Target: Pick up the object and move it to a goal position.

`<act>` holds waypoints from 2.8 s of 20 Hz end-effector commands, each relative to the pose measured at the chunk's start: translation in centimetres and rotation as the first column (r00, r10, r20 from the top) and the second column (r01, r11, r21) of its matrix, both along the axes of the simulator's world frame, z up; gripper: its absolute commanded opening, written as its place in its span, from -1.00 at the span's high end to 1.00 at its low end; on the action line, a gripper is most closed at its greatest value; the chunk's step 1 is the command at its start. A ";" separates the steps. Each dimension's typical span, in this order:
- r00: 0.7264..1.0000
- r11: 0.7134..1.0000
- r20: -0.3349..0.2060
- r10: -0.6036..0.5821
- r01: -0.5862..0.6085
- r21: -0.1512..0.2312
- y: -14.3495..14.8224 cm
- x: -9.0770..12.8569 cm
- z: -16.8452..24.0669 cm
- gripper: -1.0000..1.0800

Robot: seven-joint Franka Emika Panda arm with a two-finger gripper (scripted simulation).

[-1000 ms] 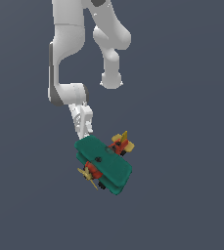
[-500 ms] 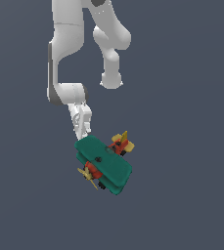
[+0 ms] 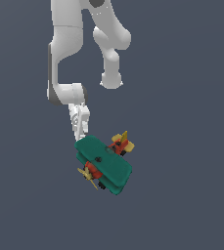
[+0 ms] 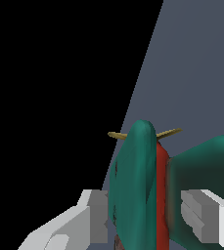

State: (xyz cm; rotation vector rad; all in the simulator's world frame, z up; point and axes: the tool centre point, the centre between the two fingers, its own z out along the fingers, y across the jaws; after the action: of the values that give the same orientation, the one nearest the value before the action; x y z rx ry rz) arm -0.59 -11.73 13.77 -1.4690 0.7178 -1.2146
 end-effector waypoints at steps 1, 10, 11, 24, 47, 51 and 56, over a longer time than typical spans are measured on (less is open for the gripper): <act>1.000 1.000 0.003 -0.014 0.014 -0.003 -0.3 0.0 -0.1 -0.23; 1.000 1.000 0.005 -0.022 0.022 -0.005 -0.4 0.2 -0.2 -0.23; 1.000 1.000 0.005 -0.023 0.023 -0.005 -0.3 0.4 -0.1 -0.23; 1.000 1.000 0.006 -0.025 0.025 -0.006 0.5 3.3 0.1 1.00; 1.000 1.000 0.005 -0.024 0.024 -0.005 3.2 3.8 4.1 1.00; 1.000 1.000 0.005 -0.024 0.024 -0.005 5.2 4.2 7.1 1.00; 1.000 1.000 0.005 -0.023 0.023 -0.004 8.2 5.0 11.8 1.00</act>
State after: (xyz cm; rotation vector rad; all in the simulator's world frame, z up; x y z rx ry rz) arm 4.05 -4.53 23.74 -1.4687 0.7377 -1.2329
